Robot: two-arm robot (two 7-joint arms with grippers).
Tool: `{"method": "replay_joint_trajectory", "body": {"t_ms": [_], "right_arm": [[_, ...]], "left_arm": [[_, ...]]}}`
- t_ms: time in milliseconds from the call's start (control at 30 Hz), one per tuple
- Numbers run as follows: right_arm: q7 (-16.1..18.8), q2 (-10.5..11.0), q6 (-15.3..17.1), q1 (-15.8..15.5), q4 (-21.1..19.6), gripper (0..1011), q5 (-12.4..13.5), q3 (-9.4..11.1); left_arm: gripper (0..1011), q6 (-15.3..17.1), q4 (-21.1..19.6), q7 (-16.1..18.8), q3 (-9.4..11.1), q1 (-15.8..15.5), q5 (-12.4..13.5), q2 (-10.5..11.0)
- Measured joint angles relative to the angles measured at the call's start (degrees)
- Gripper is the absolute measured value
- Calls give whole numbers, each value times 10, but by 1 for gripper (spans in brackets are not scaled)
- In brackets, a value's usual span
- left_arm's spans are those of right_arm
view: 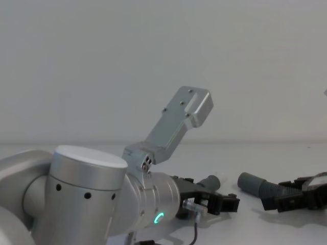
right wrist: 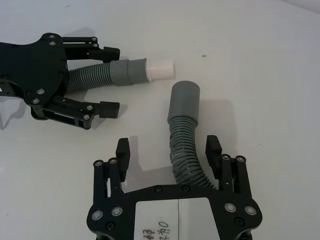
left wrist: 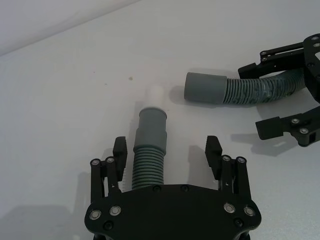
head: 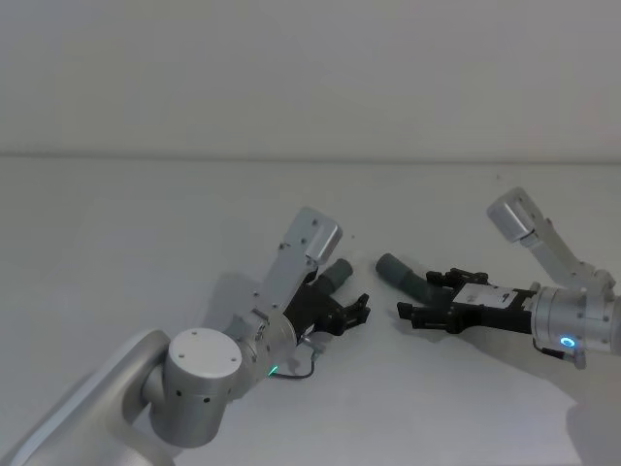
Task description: Use both hands to pick up one end of the pipe from the table, align the ends, and insert them.
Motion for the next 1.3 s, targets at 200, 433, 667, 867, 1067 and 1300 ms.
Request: {"method": "replay_joint_trajectory", "body": {"t_ms": [200,433,667,867,1067,1300], "right_arm": [[1,1,1,1,0,771,0,-2],[1,1,2,1,1,557,0,-2],[1,1,2,2,1,319,-1,-3],[2,1,2,2,1,279,-1,-3],[2,1,3,2,1,278,-1,-4],[2,1,3,2,1,278,-1,-4]], "left_arm": [[817,0,0,0,0,0,1,0],[610,1,0,-1,0,0,1,0],[427,1,0,-1,0,0,1,0],[376,1,0,-1,0,0,1,0],[369,1,0,-1,0,0,1,0],[368,1,0,-1,0,0,1,0]]}}
